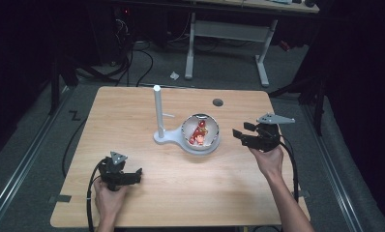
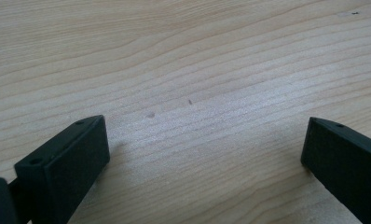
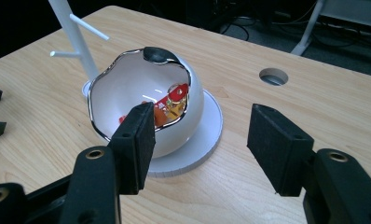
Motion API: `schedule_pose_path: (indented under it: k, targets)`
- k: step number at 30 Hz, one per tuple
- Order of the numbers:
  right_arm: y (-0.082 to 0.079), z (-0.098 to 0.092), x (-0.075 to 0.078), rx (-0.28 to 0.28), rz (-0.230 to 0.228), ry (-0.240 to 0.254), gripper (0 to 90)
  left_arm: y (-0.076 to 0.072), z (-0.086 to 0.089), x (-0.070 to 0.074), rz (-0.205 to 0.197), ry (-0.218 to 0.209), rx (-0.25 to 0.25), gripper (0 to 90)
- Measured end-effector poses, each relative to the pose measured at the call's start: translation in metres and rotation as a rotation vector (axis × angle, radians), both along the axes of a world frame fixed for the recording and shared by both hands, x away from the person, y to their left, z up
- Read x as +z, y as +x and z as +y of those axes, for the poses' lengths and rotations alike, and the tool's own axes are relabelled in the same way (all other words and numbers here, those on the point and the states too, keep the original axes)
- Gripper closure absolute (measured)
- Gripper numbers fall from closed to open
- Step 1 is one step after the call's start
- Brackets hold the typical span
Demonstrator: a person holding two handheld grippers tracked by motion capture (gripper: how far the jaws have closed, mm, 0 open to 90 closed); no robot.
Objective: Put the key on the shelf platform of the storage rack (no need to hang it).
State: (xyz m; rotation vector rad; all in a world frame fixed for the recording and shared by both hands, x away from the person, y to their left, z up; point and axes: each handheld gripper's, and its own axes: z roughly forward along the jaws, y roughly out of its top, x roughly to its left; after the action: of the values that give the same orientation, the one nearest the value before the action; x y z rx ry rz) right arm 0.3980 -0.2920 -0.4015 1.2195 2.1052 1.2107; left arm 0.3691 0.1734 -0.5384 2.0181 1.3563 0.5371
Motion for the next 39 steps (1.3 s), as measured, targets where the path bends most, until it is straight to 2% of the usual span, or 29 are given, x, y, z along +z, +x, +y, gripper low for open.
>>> schedule_pose_path:
  k: [6, 15, 26, 39]
  targets:
    - [-0.009, -0.009, -0.002, -0.016, 0.008, 0.012, 41.9, 0.000, 0.000, 0.000, 0.000, 0.000, 0.000, 1.1]
    - [-0.028, -0.022, -0.005, -0.039, -0.005, 0.030, 41.9, 0.000, 0.000, 0.000, 0.000, 0.000, 0.000, 1.0]
    - [-0.048, -0.023, -0.012, -0.038, -0.012, 0.040, 41.9, 0.000, 0.000, 0.000, 0.000, 0.000, -0.001, 1.0]
    - [-0.060, -0.019, -0.025, -0.024, -0.008, 0.053, 41.9, 0.000, 0.000, 0.000, 0.000, 0.000, -0.001, 1.1]
